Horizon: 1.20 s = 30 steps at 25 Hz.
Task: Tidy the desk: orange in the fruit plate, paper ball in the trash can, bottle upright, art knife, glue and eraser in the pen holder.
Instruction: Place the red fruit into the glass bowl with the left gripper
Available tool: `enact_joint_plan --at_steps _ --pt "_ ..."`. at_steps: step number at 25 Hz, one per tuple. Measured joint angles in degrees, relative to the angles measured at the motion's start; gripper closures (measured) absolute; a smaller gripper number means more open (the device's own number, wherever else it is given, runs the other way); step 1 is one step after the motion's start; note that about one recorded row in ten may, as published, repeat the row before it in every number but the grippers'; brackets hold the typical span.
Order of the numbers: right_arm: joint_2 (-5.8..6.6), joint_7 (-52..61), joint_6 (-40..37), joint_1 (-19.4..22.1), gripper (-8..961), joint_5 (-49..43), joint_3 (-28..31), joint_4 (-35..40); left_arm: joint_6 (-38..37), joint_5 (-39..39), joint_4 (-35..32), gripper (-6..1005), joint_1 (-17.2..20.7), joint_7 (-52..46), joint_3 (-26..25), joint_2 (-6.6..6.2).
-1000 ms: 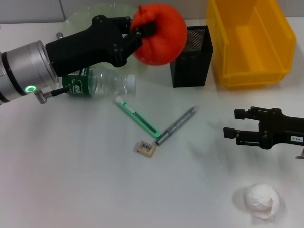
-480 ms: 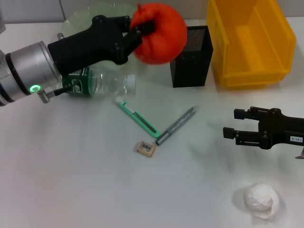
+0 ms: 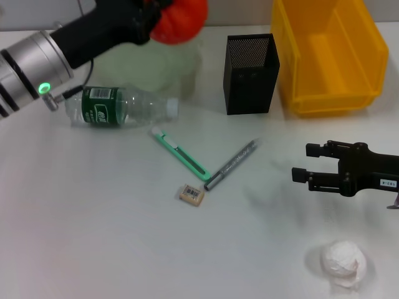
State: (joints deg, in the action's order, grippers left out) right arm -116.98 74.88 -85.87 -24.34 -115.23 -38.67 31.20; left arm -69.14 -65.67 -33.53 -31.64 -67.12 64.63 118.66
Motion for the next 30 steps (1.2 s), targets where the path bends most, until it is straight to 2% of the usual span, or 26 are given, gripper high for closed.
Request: enact_joint_plan --at_steps 8,11,13,18,30 --pt "-0.08 -0.5 -0.1 0.0 183 0.0 0.0 0.0 9.6 7.4 1.1 942 -1.6 6.4 0.4 0.11" --pt "-0.09 -0.5 -0.1 0.0 183 0.0 0.0 0.1 13.7 10.1 4.1 942 -3.4 10.2 0.3 0.10" --pt "-0.09 -0.5 0.1 0.0 182 0.0 0.0 0.1 19.3 14.6 9.1 942 -6.5 15.6 0.0 0.17" --pt "-0.01 -0.5 0.2 -0.4 182 0.0 0.0 0.1 24.6 18.9 11.8 942 -8.5 20.0 0.0 0.34" --pt "0.07 -0.7 0.4 -1.1 182 0.0 0.0 0.0 25.8 19.3 11.9 942 -8.6 20.4 0.0 0.37"
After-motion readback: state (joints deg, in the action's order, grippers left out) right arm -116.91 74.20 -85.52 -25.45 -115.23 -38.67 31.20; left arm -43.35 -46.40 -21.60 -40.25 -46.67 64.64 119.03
